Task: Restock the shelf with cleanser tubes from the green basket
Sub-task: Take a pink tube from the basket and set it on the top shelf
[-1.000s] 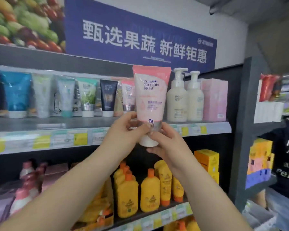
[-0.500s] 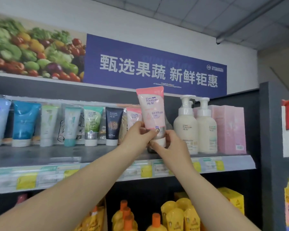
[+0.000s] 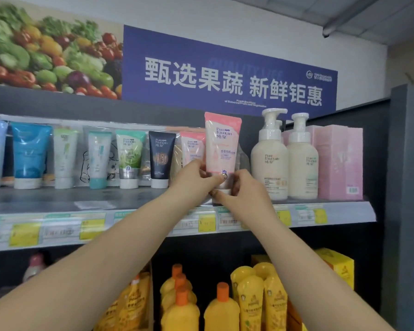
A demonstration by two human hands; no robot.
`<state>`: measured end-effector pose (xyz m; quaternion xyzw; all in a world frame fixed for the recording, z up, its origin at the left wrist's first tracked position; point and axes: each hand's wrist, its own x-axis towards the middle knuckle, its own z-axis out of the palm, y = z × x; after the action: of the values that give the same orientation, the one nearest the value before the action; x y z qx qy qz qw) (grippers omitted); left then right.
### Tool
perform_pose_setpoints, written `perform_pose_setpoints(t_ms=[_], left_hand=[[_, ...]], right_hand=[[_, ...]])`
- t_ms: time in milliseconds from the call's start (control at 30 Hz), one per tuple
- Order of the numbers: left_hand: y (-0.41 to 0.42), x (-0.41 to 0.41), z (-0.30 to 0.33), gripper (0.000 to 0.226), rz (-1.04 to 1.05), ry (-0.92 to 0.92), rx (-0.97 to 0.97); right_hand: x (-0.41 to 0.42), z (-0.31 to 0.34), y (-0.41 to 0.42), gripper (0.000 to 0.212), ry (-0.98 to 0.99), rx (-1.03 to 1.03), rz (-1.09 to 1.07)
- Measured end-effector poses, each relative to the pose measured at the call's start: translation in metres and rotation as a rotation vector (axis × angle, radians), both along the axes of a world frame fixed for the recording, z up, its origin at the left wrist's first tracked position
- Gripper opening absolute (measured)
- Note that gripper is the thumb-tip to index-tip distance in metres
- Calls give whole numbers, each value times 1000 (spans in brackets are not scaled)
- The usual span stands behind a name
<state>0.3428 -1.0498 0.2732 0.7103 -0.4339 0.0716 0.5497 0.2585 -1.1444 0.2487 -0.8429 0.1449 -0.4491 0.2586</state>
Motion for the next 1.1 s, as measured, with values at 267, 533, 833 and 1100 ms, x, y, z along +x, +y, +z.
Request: perform_pose_setpoints(t_ms=[267, 533, 833, 1100], left_hand=[[4, 3, 4, 36, -37, 81, 87], [0, 5, 2, 62, 10, 31, 109], [21, -28, -28, 73, 175, -661, 68], [52, -40, -88, 81, 207, -842, 246]], right_hand=[[-1, -1, 3, 38, 14, 23, 29], [0, -1, 4, 43, -18, 40, 28], [-11, -14, 19, 48, -184, -190, -127], [-29, -79, 43, 98, -30, -652, -441]])
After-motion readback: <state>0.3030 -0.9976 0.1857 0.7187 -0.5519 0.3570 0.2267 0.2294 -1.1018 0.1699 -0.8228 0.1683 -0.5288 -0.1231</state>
